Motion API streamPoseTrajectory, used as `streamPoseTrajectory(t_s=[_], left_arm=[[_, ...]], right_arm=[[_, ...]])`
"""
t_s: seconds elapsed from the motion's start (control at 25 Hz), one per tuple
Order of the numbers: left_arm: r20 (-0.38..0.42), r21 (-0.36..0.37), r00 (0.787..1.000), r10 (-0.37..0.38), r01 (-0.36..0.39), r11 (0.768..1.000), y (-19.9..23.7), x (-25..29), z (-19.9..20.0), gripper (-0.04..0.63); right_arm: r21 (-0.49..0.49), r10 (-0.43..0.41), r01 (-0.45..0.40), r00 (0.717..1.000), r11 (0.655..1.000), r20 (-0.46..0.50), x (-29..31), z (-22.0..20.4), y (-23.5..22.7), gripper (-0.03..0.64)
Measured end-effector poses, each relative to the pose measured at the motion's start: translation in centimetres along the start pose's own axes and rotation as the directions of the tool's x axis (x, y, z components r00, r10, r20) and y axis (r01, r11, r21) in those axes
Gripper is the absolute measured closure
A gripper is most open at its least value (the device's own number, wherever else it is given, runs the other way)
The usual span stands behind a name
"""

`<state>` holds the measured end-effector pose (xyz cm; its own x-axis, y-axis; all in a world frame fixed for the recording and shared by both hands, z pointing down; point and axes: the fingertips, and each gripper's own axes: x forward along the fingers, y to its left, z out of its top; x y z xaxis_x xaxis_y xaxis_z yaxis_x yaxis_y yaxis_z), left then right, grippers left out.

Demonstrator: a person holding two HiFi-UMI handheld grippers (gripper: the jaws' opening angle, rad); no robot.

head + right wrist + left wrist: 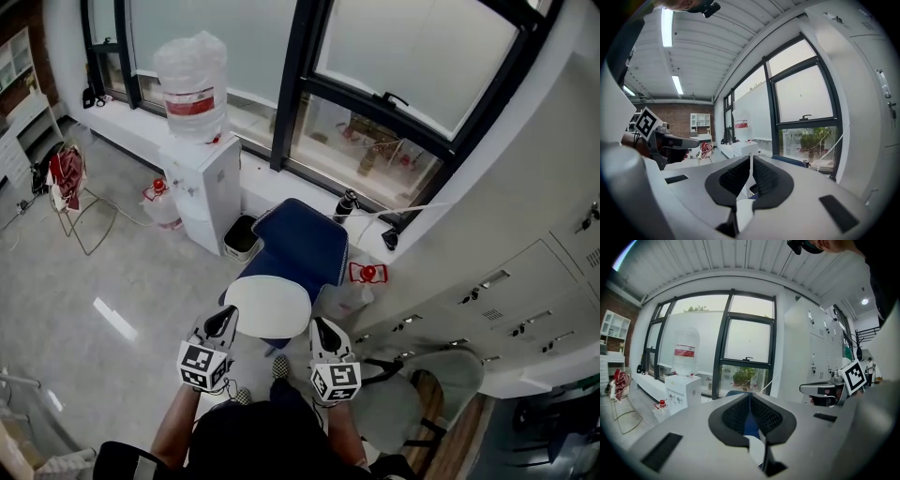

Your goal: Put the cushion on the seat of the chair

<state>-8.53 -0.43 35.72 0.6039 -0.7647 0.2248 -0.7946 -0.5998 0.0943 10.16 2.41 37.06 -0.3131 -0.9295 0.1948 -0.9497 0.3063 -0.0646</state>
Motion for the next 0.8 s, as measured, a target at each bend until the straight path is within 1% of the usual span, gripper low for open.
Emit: streamPoseTrajectory(t_s=[0.36,0.8], left_arm=[[0.014,0.012,1.000,-0.004,0.003,1.000,-0.3,-2.6,0.0,0.569],[0.010,0.011,1.000,-0.017,0.017,1.000,-0.5,-3.2,-0.6,0.569]], right_arm=[[0.014,-0.012,0.011,1.000,1.000,0.016,-1.9,0.2,1.8,0.574],[0.022,-0.031,0.031,0.999,0.999,0.007,-2.4,-0.5,2.3,0.577]])
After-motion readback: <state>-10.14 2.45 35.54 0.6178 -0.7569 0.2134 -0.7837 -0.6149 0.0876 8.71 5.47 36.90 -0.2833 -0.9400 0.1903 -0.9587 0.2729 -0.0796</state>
